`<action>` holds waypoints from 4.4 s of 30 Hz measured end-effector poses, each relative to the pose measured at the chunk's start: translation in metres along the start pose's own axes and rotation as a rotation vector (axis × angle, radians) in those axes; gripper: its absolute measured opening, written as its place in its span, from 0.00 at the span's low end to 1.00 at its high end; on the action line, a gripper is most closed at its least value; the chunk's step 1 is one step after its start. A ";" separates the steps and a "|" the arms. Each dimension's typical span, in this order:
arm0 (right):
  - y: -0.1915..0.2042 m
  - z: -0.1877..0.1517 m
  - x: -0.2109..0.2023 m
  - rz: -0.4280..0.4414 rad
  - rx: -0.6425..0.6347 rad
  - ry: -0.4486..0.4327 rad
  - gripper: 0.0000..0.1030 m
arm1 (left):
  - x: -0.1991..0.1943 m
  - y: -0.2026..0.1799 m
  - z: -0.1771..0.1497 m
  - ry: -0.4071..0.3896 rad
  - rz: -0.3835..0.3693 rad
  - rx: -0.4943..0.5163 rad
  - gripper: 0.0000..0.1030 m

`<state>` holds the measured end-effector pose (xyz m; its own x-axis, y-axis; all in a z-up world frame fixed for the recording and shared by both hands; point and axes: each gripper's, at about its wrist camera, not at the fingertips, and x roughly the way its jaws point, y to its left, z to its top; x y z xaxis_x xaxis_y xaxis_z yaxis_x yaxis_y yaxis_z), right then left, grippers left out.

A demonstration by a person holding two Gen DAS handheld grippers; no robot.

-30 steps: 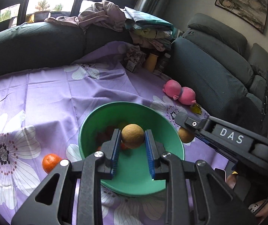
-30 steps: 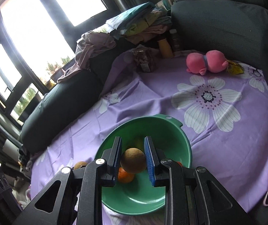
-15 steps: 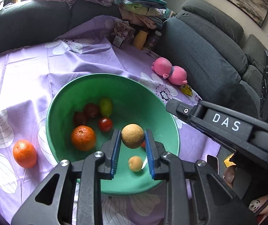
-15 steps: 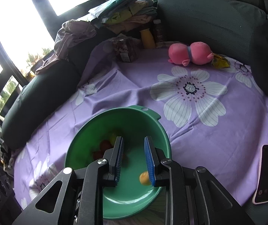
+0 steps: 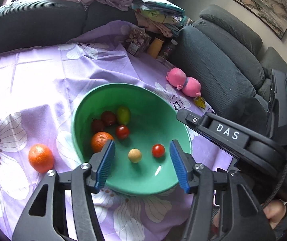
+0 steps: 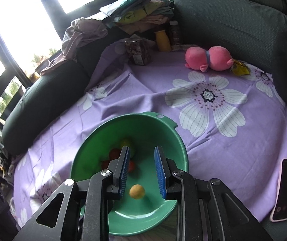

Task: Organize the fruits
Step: 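Move the right tool to the last tangerine on the cloth and grasp it, then carry the tangerine in the right tool over the bowl and open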

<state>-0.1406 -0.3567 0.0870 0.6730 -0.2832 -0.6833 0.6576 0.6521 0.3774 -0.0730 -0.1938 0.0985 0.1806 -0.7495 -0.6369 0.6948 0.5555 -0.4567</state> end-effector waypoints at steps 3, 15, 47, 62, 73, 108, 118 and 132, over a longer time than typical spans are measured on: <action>0.009 -0.001 0.000 0.038 -0.027 0.008 0.33 | -0.032 0.027 0.000 -0.066 0.062 -0.076 0.68; 0.103 -0.034 0.023 0.300 -0.262 0.191 0.46 | -0.094 0.151 -0.022 -0.082 0.365 -0.373 0.77; 0.170 -0.087 0.088 0.099 -0.363 0.361 0.45 | -0.011 0.160 -0.035 0.049 0.199 -0.332 0.65; 0.140 -0.079 0.105 0.163 -0.195 0.472 0.45 | 0.005 0.146 -0.032 0.062 0.128 -0.317 0.49; 0.135 -0.083 0.112 0.265 -0.191 0.514 0.46 | 0.002 0.138 -0.031 0.044 0.162 -0.278 0.38; 0.067 -0.020 -0.006 0.363 -0.113 0.088 0.46 | -0.022 0.000 0.001 -0.191 0.063 0.128 0.38; 0.019 -0.010 0.005 0.260 -0.023 0.104 0.46 | 0.024 -0.023 -0.001 -0.100 -0.022 0.161 0.38; 0.001 -0.011 0.028 0.173 -0.002 0.185 0.46 | 0.053 -0.021 -0.006 -0.003 -0.056 0.107 0.38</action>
<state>-0.1251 -0.3565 0.0616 0.7023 -0.0339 -0.7111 0.5370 0.6809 0.4979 -0.0822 -0.2426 0.0703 0.1413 -0.7794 -0.6104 0.7740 0.4714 -0.4227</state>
